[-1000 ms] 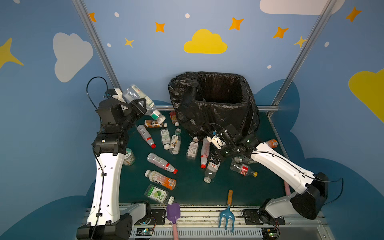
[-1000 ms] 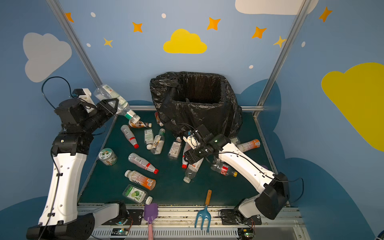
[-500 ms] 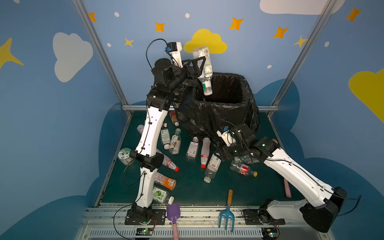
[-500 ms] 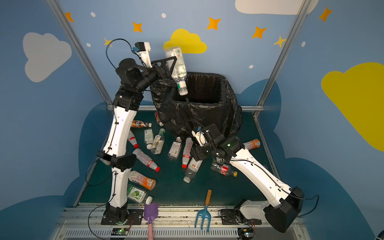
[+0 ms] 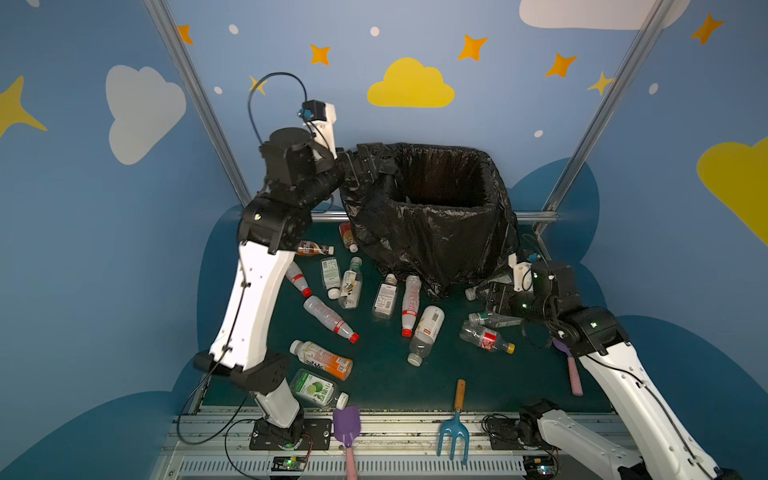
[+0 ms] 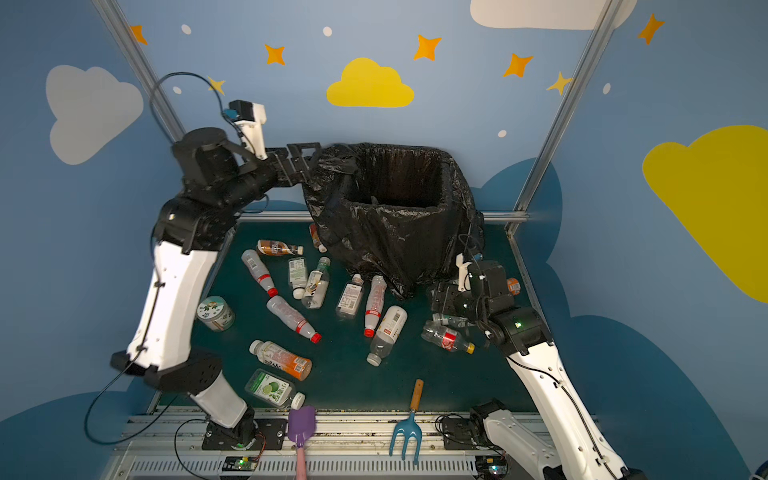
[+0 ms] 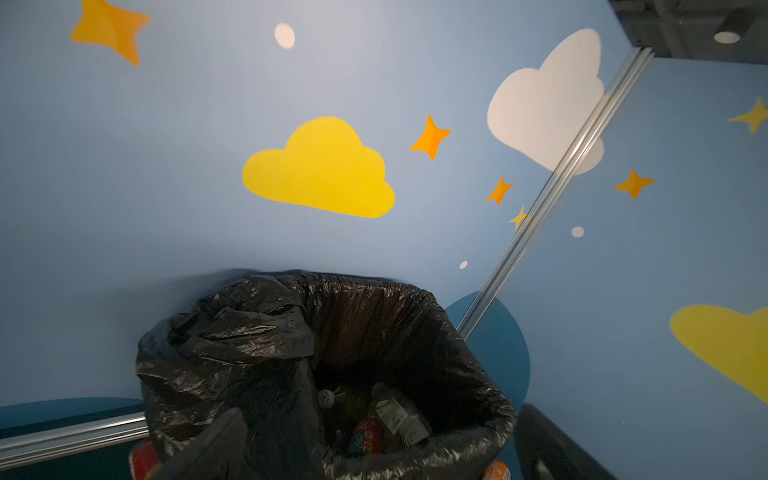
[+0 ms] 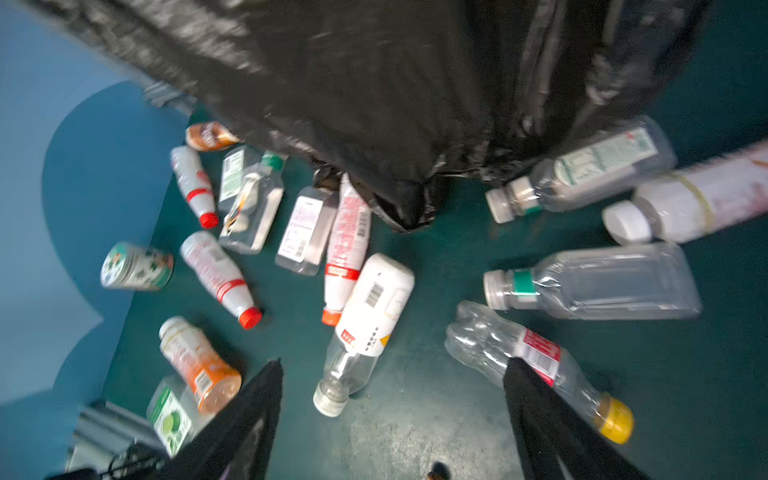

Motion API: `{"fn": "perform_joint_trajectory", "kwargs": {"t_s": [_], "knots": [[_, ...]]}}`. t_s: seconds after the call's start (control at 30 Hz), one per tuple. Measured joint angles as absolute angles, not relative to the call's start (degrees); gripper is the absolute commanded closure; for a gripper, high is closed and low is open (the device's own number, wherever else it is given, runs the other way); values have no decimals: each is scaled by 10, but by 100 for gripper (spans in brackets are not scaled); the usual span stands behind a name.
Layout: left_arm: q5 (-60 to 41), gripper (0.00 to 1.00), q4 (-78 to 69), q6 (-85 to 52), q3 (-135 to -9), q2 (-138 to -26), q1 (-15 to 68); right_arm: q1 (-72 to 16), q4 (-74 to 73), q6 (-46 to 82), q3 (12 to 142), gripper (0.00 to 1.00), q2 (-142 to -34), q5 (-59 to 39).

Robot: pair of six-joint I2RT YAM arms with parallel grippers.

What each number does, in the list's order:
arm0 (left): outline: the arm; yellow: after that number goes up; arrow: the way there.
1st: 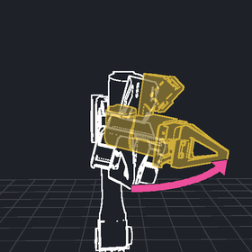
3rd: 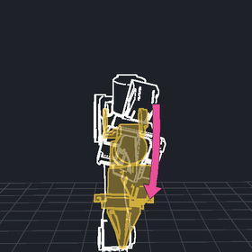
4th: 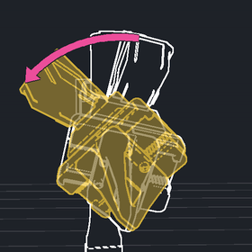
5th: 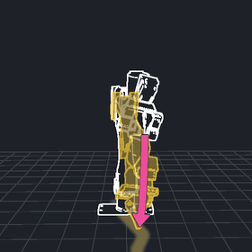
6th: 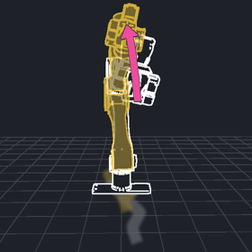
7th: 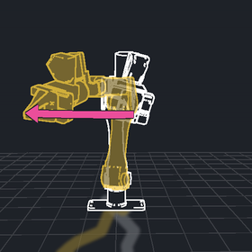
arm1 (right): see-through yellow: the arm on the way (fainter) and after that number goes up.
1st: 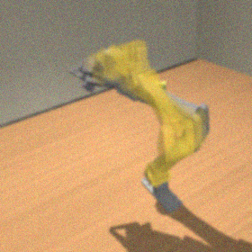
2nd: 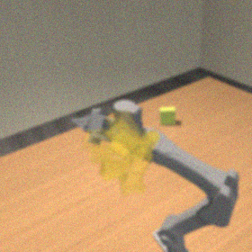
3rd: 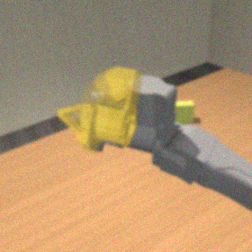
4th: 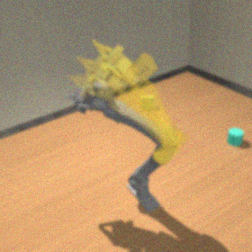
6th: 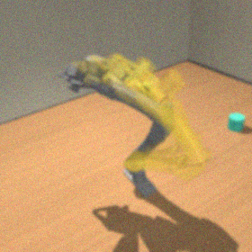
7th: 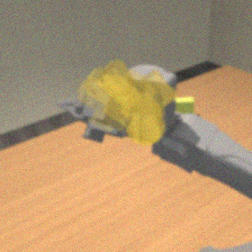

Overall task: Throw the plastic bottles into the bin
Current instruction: 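Lower both grippers to the pile and grasp the white chevron bottle with the right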

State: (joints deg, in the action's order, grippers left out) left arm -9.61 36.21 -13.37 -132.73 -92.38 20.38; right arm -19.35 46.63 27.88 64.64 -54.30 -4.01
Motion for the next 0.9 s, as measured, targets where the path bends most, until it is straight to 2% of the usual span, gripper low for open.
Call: {"fn": "perform_joint_trajectory", "kwargs": {"t_s": [0.2,0.4,0.67,0.9], "knots": [[-94,0,357,-123,-1047,-764,204,-98,532,317,635,18,-574,-51],[-71,0,382,-147,-796,-724,206,-92,563,311,593,18,-588,-105],[-77,0,374,-237,-591,-611,206,-198,475,400,493,18,-610,-156],[-97,0,366,-291,-505,-608,206,-283,392,463,479,18,-695,-154]]}}
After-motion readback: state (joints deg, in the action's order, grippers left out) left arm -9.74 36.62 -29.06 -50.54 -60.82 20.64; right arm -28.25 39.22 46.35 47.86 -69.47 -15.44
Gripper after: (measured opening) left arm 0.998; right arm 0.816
